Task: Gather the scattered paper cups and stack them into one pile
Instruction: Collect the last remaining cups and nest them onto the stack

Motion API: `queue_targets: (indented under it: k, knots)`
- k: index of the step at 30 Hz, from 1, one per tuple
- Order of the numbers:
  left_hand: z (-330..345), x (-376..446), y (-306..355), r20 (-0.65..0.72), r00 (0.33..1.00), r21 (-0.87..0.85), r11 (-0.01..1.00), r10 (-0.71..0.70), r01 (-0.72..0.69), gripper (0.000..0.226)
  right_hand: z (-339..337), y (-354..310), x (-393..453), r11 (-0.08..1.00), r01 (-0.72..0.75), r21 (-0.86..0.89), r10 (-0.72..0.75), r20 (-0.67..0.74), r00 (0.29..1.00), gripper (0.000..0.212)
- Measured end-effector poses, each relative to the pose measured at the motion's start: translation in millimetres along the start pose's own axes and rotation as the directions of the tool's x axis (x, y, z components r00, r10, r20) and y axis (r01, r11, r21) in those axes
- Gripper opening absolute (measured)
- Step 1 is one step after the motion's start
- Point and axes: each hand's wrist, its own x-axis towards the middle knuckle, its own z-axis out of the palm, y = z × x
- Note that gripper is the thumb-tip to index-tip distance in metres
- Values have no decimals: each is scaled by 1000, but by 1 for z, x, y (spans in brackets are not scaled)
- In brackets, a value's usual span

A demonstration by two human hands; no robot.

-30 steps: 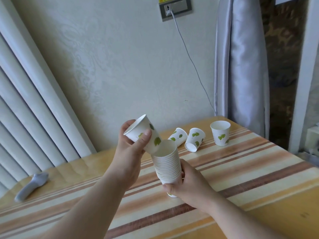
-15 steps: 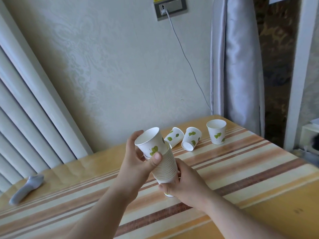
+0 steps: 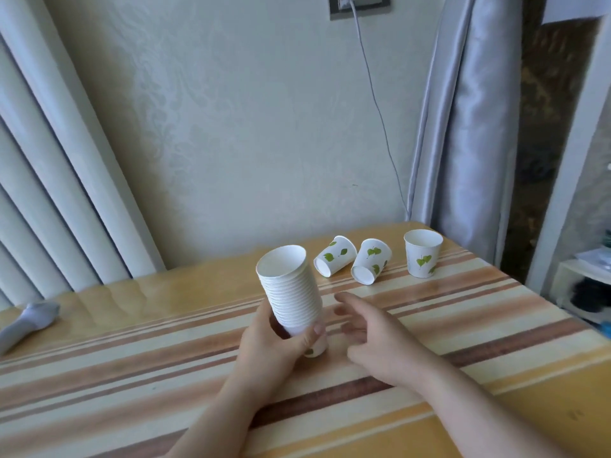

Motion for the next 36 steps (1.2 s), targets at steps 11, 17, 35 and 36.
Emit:
queue_targets:
  k: [11,17,35,36]
  knots:
    - [-3,8,-8,-288,958,136,990,5,35,54,-58,-9,84,857,-416,304,502,-307,809,56]
    - [-6,12,-14,-256,966,77,995,-37,58,56,-38,-8,137,865,-500,-43,415,-499,761,96]
    - [-4,9,-9,-304,952,109,994,37,-4,62,-34,-73,92,390,276,879,78,-330,941,56]
    - [-3,10,-9,-305,952,120,993,37,0,64,-35,-79,89,412,265,872,-3,-289,957,50]
